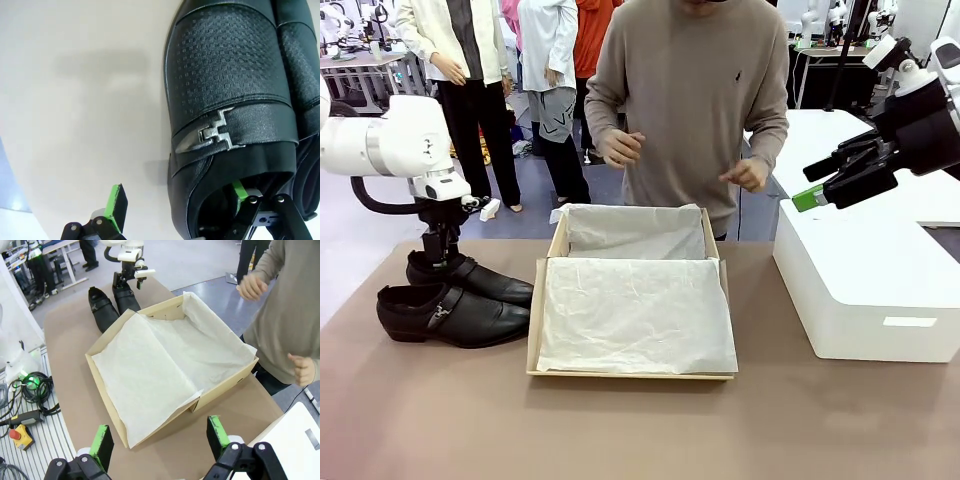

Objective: Pack the shoes into the box.
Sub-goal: Place one shoe of the Shoes into the Shoes Box.

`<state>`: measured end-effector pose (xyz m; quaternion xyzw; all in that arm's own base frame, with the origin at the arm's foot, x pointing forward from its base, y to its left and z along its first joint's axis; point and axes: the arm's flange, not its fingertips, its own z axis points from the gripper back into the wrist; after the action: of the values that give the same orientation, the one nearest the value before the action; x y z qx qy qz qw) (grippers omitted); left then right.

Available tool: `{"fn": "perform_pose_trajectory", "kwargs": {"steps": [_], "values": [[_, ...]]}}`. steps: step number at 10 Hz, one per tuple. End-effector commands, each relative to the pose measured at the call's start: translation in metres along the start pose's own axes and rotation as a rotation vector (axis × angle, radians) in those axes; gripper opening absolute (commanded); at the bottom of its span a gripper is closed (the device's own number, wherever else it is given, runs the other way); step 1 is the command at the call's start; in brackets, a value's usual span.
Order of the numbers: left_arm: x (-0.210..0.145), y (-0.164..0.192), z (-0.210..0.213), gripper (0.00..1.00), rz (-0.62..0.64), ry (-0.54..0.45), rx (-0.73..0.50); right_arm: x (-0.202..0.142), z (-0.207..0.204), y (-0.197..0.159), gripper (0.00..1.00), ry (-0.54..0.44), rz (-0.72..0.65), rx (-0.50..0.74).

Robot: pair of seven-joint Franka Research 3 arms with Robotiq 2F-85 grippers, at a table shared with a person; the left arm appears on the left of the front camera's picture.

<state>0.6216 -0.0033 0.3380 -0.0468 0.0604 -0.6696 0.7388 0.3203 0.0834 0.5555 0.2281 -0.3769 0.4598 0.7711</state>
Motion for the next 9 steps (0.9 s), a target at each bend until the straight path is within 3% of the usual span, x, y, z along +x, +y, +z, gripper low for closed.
{"fn": "perform_pose_trajectory", "kwargs": {"steps": [1,2,6,7,9], "values": [[-0.001,0.0015,0.0024,1.0,0.022,0.014,-0.019,0.0007,-0.0009,-0.0034,1.0,-0.019,0.022,0.013],[-0.0011,0.0014,0.0018,0.86,0.019,0.023,-0.027,0.0007,-0.0009,-0.0034,1.0,-0.019,0.022,0.013],[-0.0031,0.0005,0.0025,0.12,0.021,0.02,-0.04,0.0007,-0.0009,-0.0034,1.0,-0.019,0.022,0.013],[-0.0033,-0.0001,0.0025,0.0,0.022,0.021,-0.042,0.0007,-0.0009,-0.0034,1.0,-0.019,0.022,0.013],[-0.004,-0.0009,0.0029,0.0,0.027,0.028,-0.043,0.0007,-0.0009,-0.0034,1.0,-0.019,0.022,0.013]]}}
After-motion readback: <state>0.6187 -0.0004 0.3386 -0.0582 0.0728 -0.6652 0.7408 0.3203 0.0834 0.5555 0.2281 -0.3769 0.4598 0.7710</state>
